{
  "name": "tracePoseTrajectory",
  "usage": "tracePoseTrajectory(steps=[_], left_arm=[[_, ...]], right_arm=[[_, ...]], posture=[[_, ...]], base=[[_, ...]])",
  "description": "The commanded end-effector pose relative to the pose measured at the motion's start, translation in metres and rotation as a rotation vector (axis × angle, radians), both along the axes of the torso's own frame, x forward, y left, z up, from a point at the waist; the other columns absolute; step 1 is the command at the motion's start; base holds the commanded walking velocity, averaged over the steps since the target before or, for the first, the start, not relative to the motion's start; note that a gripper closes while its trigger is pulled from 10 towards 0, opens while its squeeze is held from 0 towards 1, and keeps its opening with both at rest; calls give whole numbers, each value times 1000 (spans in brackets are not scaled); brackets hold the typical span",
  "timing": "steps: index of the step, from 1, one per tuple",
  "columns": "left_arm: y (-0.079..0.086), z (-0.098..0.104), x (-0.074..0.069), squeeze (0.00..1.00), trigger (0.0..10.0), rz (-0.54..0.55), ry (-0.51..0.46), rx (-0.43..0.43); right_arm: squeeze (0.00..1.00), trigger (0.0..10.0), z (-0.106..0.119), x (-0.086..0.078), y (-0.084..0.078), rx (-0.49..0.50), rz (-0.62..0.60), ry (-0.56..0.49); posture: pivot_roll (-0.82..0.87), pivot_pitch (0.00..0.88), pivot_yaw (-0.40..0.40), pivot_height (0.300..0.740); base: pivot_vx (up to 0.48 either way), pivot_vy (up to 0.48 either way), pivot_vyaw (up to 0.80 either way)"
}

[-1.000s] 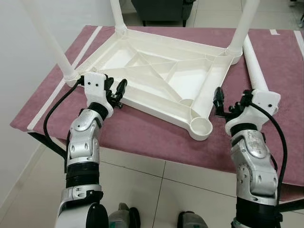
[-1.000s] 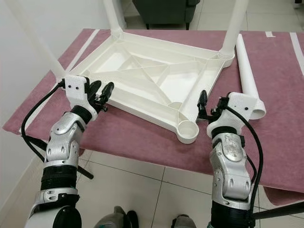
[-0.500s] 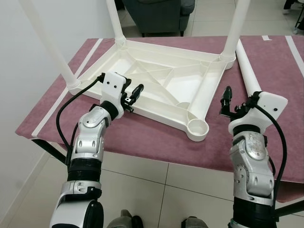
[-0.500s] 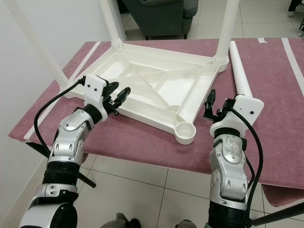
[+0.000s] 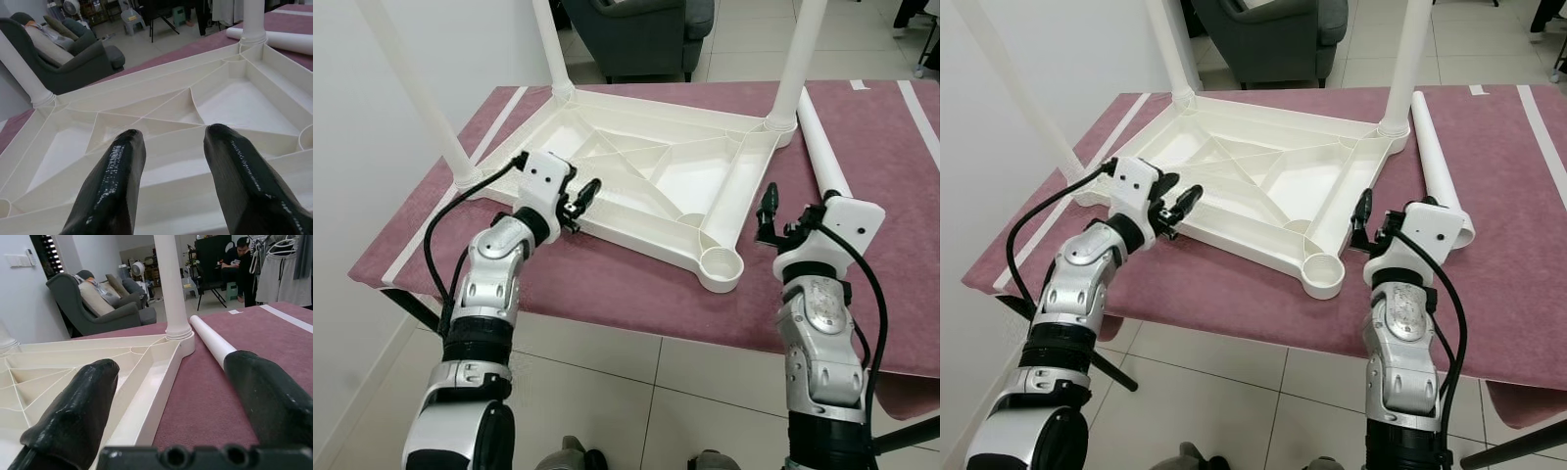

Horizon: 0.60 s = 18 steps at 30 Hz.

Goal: Building children table

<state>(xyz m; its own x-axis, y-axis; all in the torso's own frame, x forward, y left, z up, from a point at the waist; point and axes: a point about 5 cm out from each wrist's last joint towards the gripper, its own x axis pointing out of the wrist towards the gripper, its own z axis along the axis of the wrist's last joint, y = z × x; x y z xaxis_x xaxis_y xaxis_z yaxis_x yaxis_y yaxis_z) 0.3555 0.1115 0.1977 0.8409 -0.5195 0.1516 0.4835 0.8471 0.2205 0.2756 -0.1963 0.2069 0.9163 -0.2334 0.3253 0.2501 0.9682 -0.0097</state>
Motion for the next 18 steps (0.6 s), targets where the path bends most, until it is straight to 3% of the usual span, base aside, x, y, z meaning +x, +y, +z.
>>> tracePoseTrajectory(steps=[1, 12, 15, 18], left_arm=[[18, -2, 6, 0, 10000, 256, -12, -63], [20, -2, 8, 0, 10000, 275, -7, -80], [20, -2, 9, 0, 10000, 276, -8, -78], [18, -2, 10, 0, 10000, 278, -3, -77]], right_arm=[[0, 10000, -3, 1, 6, -15, 28, 11], [0, 10000, -6, 2, 11, -30, 44, 16], [0, 10000, -7, 2, 11, -33, 45, 17], [0, 10000, -9, 1, 12, -36, 48, 32]], posture=[[-140, 28, 153, 740], [-137, 37, 155, 740], [-138, 39, 156, 740], [-141, 45, 158, 740]], base=[[0, 247, 0], [0, 476, 0], [0, 337, 0], [0, 0, -800]])
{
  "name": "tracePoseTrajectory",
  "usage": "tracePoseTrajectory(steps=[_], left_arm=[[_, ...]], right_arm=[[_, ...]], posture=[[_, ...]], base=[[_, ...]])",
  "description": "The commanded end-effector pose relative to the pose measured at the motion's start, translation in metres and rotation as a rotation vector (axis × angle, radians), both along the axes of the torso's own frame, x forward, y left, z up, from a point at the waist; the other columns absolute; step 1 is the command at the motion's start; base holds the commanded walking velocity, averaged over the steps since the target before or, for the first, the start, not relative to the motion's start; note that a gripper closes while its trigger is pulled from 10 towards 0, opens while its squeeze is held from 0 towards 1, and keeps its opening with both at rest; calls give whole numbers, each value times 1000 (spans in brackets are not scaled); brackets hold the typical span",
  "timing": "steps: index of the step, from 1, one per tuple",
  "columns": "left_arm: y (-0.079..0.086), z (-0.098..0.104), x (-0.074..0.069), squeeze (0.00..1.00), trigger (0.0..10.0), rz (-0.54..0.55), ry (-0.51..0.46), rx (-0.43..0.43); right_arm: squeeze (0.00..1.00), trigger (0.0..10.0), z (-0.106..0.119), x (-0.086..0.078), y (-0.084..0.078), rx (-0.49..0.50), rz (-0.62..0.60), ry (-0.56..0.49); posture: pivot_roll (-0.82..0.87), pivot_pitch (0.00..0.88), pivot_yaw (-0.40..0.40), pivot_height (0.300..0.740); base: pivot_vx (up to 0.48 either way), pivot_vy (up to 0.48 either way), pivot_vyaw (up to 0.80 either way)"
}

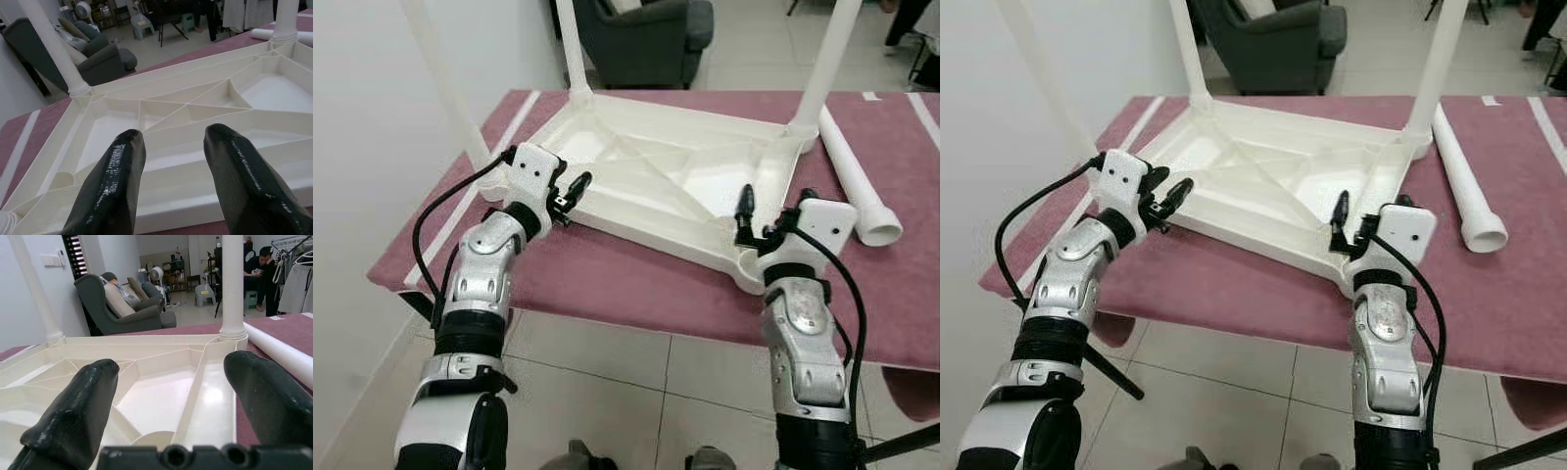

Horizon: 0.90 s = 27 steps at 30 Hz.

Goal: Building children table

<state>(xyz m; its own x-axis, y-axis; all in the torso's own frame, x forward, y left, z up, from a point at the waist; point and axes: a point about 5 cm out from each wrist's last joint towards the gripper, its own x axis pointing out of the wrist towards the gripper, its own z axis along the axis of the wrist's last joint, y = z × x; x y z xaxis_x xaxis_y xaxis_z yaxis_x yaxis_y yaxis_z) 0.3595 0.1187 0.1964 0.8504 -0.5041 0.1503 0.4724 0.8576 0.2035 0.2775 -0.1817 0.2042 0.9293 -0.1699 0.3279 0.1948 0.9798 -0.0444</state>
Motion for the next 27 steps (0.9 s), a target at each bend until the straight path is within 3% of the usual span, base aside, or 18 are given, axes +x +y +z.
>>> tracePoseTrajectory(steps=[1, 21, 27], left_arm=[[10, -1, 6, 0, 10000, 262, -10, -59], [9, -6, 5, 0, 10000, 257, -1, -45], [11, -6, 4, 0, 10000, 282, -19, -41]], right_arm=[[0, 10000, -7, -1, -2, -2, -8, 32], [0, 10000, -10, -3, -4, -23, -13, 49], [0, 10000, -12, -3, -1, -40, 10, 61]], posture=[[-142, 47, 157, 740], [-142, 60, 155, 740], [-141, 61, 155, 740]], base=[[0, 0, -800], [0, 0, -800], [0, 0, 0]])
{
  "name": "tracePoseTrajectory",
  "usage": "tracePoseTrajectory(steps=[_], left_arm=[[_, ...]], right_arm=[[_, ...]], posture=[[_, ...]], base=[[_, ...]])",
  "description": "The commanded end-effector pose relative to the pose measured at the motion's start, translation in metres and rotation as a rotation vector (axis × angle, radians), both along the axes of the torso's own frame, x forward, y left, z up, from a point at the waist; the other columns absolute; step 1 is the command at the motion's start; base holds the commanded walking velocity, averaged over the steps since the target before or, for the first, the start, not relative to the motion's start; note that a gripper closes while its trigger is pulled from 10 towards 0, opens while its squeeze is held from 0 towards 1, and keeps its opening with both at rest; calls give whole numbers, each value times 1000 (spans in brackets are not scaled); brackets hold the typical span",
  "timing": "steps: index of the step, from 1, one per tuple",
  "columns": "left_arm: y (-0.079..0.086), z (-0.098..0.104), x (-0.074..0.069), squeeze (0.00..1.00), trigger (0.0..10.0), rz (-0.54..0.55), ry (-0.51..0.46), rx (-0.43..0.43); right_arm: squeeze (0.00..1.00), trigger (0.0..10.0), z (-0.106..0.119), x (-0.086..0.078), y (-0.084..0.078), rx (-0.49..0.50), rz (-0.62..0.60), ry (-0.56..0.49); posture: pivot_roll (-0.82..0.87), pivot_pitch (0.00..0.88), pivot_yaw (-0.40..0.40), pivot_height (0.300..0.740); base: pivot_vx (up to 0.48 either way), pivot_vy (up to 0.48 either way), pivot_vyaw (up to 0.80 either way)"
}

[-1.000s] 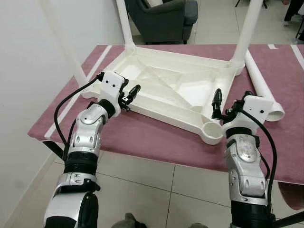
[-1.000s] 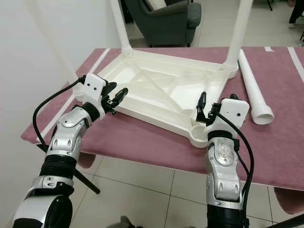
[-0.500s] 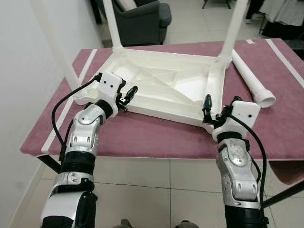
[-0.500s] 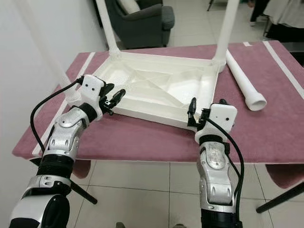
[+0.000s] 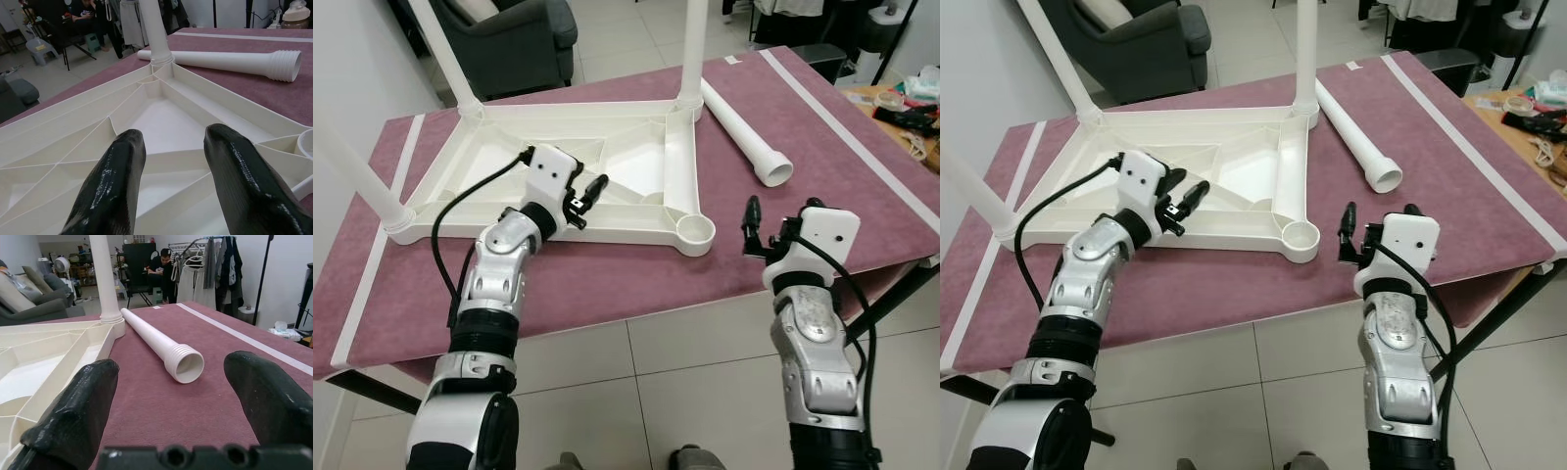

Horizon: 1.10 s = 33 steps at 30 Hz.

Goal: Building children table

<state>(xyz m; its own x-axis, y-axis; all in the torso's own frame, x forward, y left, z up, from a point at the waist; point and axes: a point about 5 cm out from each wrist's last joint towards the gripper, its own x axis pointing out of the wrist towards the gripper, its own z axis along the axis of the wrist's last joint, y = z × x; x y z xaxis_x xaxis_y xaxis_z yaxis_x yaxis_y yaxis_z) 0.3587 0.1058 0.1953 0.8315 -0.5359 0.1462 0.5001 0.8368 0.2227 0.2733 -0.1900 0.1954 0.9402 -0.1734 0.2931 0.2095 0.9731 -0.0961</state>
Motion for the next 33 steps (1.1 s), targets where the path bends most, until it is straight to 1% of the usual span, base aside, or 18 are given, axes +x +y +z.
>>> tracePoseTrajectory(steps=[1, 2, 3, 6, 7, 9, 11, 12, 17, 26, 33], left_arm=[[24, -4, 4, 0, 10000, 319, -17, -64], [24, -5, 4, 0, 10000, 322, -20, -64], [24, -5, 4, 0, 10000, 322, -20, -64], [22, -9, 1, 0, 10000, 322, -11, -66], [22, -9, 1, 0, 10000, 322, -11, -66], [21, -13, -1, 0, 10000, 326, 2, -75], [20, -14, -2, 0, 10000, 329, 6, -79], [20, -16, -3, 0, 10000, 335, 10, -83], [21, -18, -6, 0, 10000, 347, 13, -87], [24, -19, -7, 0, 10000, 359, 15, -90], [22, -17, -5, 0, 10000, 353, 13, -90]], right_arm=[[0, 10000, -3, 1, 9, 2, 43, 19], [0, 10000, -3, 1, 12, 0, 74, 21], [0, 10000, -3, 1, 12, 0, 74, 21], [0, 10000, 3, -2, 29, -4, 237, 3], [0, 10000, 3, -2, 29, -4, 237, 3], [0, 10000, 8, -3, 36, -23, 313, 0], [0, 10000, 9, -3, 38, -31, 331, 1], [0, 10000, 10, -3, 39, -39, 349, 4], [0, 10000, 10, -2, 40, -45, 369, 14], [0, 10000, 7, -1, 43, -45, 387, 31], [0, 10000, 4, -3, 41, -43, 378, 40]], posture=[[-141, 61, 155, 740], [-139, 62, 154, 740], [-139, 62, 154, 740], [-137, 64, 150, 740], [-137, 64, 150, 740], [-135, 68, 130, 740], [-135, 68, 130, 740], [-130, 67, 117, 740], [-123, 66, 99, 740], [-126, 65, 106, 740], [-130, 70, 113, 740]], base=[[0, -480, 0], [0, -480, 0], [0, -480, 0], [0, -480, 0], [0, -480, 0], [0, -469, 0], [0, -450, 0], [0, -360, 0], [0, -341, 0], [0, -268, 0], [0, 0, 0]])
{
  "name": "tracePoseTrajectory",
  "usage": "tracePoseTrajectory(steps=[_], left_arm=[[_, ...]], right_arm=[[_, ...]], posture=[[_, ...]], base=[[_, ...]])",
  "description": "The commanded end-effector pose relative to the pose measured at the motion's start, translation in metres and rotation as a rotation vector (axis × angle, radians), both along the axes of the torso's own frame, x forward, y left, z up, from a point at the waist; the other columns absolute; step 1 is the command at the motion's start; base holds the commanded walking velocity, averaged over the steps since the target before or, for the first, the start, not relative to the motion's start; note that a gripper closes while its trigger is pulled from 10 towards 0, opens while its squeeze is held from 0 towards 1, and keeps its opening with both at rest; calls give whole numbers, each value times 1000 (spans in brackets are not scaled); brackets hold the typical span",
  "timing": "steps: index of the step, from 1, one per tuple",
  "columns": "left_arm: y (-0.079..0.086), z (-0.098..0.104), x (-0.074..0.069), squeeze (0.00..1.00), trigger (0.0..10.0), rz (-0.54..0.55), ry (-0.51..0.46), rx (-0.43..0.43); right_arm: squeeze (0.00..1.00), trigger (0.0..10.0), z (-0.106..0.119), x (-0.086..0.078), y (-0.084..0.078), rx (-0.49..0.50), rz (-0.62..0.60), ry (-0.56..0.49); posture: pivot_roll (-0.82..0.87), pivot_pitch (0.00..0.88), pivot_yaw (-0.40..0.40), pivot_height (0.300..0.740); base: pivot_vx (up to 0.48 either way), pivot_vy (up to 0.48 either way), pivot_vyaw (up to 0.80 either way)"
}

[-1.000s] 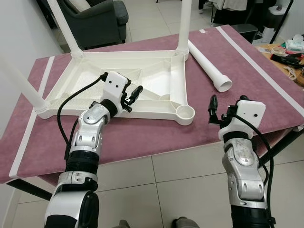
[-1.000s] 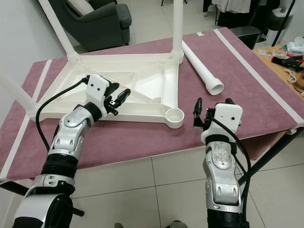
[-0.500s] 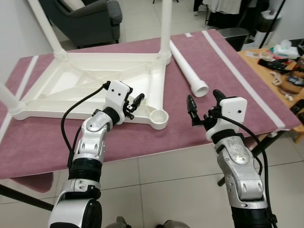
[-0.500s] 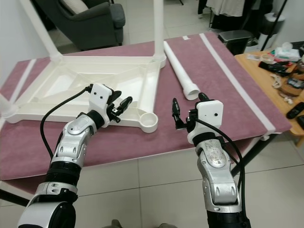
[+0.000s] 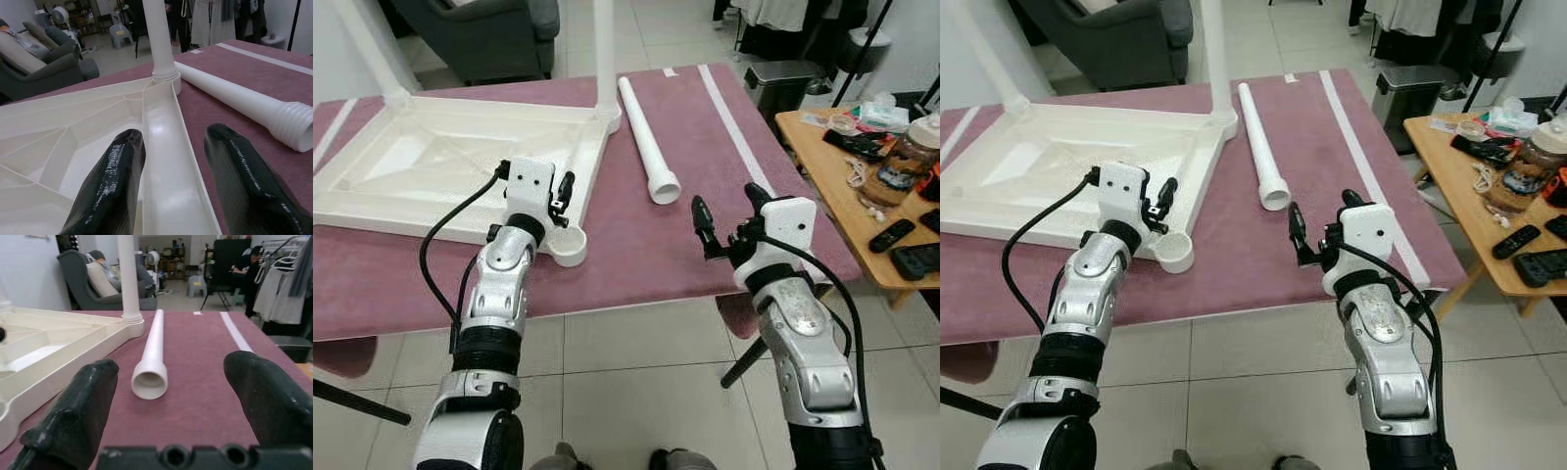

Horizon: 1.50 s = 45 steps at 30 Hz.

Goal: Building children table

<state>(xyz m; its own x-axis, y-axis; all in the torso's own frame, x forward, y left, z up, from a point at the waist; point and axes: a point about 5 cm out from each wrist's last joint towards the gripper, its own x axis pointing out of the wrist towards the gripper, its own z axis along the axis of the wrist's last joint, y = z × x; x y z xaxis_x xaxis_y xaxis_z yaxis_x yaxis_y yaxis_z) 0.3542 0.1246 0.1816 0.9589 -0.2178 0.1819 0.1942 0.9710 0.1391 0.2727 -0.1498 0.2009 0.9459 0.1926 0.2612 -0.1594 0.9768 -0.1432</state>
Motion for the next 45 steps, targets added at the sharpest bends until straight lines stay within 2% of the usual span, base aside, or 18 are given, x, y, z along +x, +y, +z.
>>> tracePoseTrajectory(steps=[1, 19, 39, 45], left_arm=[[4, -3, -1, 0, 10000, 17, 14, 0], [5, -3, -1, 0, 10000, 36, 13, -2], [3, -1, 1, 0, 10000, 47, 7, -4], [4, -2, 1, 0, 10000, 50, 17, -23]], right_arm=[[0, 10000, -1, -2, 1, 3, 7, 10], [0, 10000, -3, -3, 1, 7, 6, 22], [0, 10000, -4, -3, 0, 8, -3, 24], [0, 10000, -4, -2, 1, 8, -4, 23]], posture=[[-130, 70, 113, 740], [-128, 73, 115, 740], [-129, 74, 119, 740], [-130, 73, 121, 740]], base=[[0, 0, 0], [0, 0, 0], [0, -368, 0], [0, 211, 0]])
